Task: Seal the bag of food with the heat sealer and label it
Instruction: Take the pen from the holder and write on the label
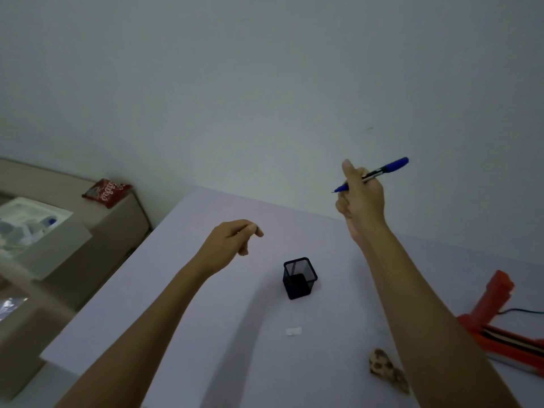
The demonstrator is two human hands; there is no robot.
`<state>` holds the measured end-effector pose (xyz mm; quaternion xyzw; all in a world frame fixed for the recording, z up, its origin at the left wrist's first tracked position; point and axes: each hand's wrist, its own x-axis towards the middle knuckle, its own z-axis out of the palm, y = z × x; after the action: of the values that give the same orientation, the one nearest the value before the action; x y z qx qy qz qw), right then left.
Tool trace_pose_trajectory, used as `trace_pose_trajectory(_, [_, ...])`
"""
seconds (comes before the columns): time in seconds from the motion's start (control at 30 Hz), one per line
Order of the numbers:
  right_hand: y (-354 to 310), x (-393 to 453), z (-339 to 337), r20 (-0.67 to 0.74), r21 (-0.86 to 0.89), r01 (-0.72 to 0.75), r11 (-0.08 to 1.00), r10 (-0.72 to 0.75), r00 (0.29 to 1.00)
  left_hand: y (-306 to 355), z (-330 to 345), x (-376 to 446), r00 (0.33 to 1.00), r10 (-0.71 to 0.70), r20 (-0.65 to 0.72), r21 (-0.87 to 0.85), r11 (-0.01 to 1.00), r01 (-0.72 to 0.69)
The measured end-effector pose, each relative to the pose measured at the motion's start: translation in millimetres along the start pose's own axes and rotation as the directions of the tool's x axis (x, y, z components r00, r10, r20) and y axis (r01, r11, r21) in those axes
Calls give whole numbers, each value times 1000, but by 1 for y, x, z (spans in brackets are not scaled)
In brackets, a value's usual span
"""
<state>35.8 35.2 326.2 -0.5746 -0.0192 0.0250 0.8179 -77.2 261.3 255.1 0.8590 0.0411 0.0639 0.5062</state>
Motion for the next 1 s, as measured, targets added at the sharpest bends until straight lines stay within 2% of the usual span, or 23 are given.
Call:
trace_pose_trajectory(0.13, [36, -17, 15, 15, -62, -79, 995, 81, 997, -23, 31, 7, 999, -52, 7, 2, 999, 52])
trace_pose_trajectory(0.3, [87, -26, -5, 86, -203, -103, 974, 122, 989, -94, 85, 12, 977, -214, 0, 108, 971, 213])
trace_pose_trajectory(0.5, [163, -35, -53, 75, -264, -159, 951, 185, 980, -194, 152, -2, 929, -369, 30, 459, 831, 315])
trace_pose_trajectory(0.6, [195, -41, -72, 81, -292, -193, 937, 225, 971, -219, 168, -8, 950, -312, 14, 529, 809, 258])
trace_pose_trajectory(0.73, [215, -44, -87, 127, -326, -193, 926, 245, 961, -223, 169, -4, 973, -228, -33, 532, 820, 210])
trace_pose_trajectory(0.87, [221, -41, -94, 156, -353, -172, 920, 239, 958, -220, 170, 0, 972, -231, -51, 500, 836, 225])
trace_pose_trajectory(1.0, [230, -41, -102, 194, -348, -162, 923, 240, 951, -215, 166, 0, 969, -209, -132, 460, 853, 247])
